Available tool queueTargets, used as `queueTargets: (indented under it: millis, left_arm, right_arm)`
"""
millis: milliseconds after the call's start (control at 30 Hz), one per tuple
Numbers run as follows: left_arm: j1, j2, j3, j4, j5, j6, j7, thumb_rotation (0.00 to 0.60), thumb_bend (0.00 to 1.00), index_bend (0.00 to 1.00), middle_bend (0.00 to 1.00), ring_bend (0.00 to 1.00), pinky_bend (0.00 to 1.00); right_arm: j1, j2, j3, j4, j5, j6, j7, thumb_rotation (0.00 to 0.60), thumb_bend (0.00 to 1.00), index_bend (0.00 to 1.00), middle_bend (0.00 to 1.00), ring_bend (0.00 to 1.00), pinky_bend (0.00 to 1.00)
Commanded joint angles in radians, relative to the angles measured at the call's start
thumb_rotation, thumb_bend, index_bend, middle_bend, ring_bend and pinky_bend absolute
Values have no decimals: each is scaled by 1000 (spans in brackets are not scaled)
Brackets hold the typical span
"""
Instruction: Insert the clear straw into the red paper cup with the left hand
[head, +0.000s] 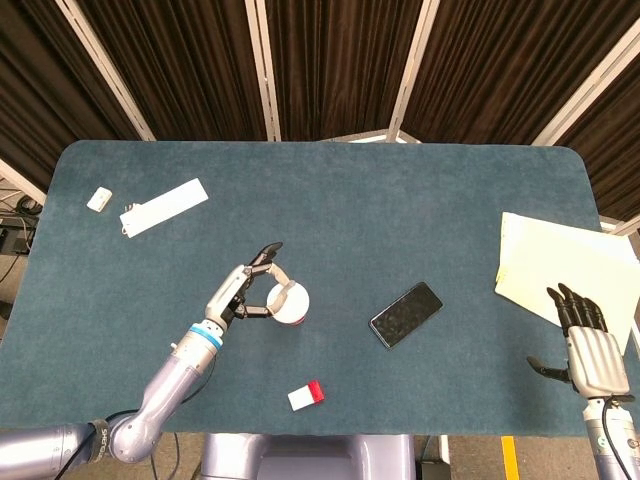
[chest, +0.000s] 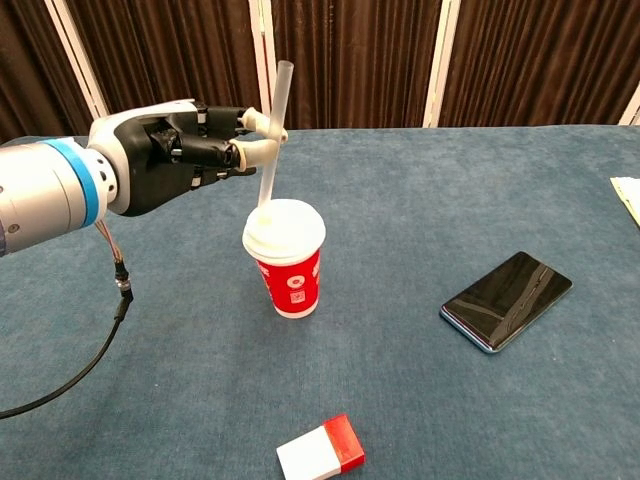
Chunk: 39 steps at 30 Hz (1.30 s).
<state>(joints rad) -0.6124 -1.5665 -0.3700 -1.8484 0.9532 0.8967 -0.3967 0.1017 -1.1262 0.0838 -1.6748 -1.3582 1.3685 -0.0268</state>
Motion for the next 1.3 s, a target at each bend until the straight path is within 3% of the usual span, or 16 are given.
queueTargets:
  millis: [33, 233, 567, 833, 1100, 1300]
  left_arm:
    - [-2, 1, 4, 7, 5, -7, -5, 600, 412, 424, 0, 0, 0]
    - [-2, 2, 9, 18, 24, -10, -16, 600, 386, 352, 0, 0, 0]
    - [19, 29, 21, 8, 112, 49, 6, 600, 386, 336, 0, 0, 0]
    - [62, 145, 143, 47, 396, 236, 380, 600, 385, 295, 0, 0, 0]
    - [198, 325, 268, -39, 392, 394, 774, 600, 353, 140, 0, 0, 0]
    - [305, 418, 344, -76, 364, 480, 828, 600, 264, 40, 0, 0, 0]
  right_arm:
    - [0, 0, 0, 0, 0, 0, 0, 600, 140, 10, 0, 0, 0]
    - [0, 0, -1, 0, 0, -1, 1, 600, 140, 10, 0, 0, 0]
    - [0, 1, 0, -1, 4, -3, -2, 600, 140, 10, 0, 0, 0]
    - [1, 1, -1, 1, 5, -6, -10, 600, 140, 10, 0, 0, 0]
    - [1, -4, -3, 3, 2, 3, -43, 600, 140, 10, 0, 0, 0]
    - [2, -12, -3, 13, 1, 10, -75, 600, 137, 10, 0, 0, 0]
